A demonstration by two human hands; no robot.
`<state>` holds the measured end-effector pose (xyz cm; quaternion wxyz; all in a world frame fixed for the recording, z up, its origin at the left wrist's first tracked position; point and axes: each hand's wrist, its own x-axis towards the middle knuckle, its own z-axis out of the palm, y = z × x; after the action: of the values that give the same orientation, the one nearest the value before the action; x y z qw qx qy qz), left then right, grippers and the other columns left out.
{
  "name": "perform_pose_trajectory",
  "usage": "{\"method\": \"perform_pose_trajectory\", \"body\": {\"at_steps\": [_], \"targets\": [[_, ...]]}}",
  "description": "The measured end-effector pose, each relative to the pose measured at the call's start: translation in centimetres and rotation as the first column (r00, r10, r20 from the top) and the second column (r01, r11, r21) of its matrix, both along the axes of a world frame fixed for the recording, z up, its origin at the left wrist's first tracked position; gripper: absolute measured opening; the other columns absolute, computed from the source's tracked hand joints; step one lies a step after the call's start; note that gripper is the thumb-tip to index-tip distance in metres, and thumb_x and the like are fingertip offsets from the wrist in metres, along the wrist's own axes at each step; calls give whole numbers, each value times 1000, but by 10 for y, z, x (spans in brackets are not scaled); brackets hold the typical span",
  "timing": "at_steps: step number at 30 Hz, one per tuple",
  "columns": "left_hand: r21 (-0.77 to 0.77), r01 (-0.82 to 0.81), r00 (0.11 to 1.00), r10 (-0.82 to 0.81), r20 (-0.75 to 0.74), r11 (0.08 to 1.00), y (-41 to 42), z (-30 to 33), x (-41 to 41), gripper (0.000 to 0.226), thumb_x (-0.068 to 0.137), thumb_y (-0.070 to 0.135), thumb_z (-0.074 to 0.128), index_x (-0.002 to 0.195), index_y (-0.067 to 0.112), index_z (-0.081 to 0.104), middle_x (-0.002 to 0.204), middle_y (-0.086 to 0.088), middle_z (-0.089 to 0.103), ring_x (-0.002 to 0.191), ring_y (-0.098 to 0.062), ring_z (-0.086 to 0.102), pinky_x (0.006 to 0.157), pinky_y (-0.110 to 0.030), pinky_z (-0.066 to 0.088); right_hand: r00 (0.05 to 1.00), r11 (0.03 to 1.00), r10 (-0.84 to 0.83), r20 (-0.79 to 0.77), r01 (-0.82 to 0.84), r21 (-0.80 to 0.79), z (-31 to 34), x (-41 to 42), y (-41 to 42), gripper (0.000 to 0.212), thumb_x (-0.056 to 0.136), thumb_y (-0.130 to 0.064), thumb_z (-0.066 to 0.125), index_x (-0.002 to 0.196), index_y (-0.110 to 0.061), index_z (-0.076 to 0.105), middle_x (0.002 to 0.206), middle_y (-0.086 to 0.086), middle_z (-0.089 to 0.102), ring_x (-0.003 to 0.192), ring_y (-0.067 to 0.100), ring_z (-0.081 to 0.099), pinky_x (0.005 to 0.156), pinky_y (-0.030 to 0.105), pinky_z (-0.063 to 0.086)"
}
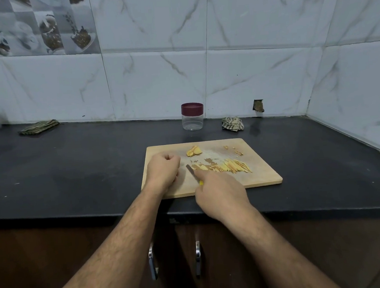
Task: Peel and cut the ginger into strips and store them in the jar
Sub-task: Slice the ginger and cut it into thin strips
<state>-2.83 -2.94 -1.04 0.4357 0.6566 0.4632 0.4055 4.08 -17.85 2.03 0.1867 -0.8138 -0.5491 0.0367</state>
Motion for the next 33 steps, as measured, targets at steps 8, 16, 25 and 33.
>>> {"method": "perform_pose_trajectory", "body": {"at_steps": [8, 16, 25, 33], "targets": [[70, -47, 999, 48, -3, 996, -5, -2, -1, 19, 86, 18, 53, 69, 14, 61, 53, 6, 58, 49, -14, 49, 54, -25, 41, 992, 992, -125, 12, 125, -17, -6, 19, -5, 54, 94, -16, 43, 145, -35, 44, 120, -1, 64, 108, 23, 59, 79, 33, 47], [84, -31, 998, 34, -44, 996, -5, -1, 1, 20, 81, 17, 51, 62, 16, 54, 60, -2, 56, 59, -19, 48, 57, -33, 42, 989, 988, -148, -14, 149, 43, -1, 18, -13, 55, 95, -19, 42, 148, -35, 40, 129, -1, 62, 116, 24, 56, 87, 34, 48], [99, -12, 991, 25, -130, 995, -3, 0, 1, 20, 83, 17, 50, 64, 16, 57, 67, 0, 61, 64, -17, 51, 60, -28, 42, 978, 978, -207, -2, 207, -8, 1, 31, -16, 52, 96, -18, 40, 145, -35, 44, 128, -1, 62, 115, 24, 56, 87, 35, 49], [130, 29, 956, 11, -294, 991, 5, 8, 10, 14, 90, 19, 57, 78, 20, 64, 77, 5, 66, 74, -16, 59, 66, -28, 46, 985, 985, -163, -64, 165, 40, 1, 32, -1, 44, 93, -14, 39, 134, -25, 51, 116, 2, 63, 99, 25, 55, 72, 33, 41]]}}
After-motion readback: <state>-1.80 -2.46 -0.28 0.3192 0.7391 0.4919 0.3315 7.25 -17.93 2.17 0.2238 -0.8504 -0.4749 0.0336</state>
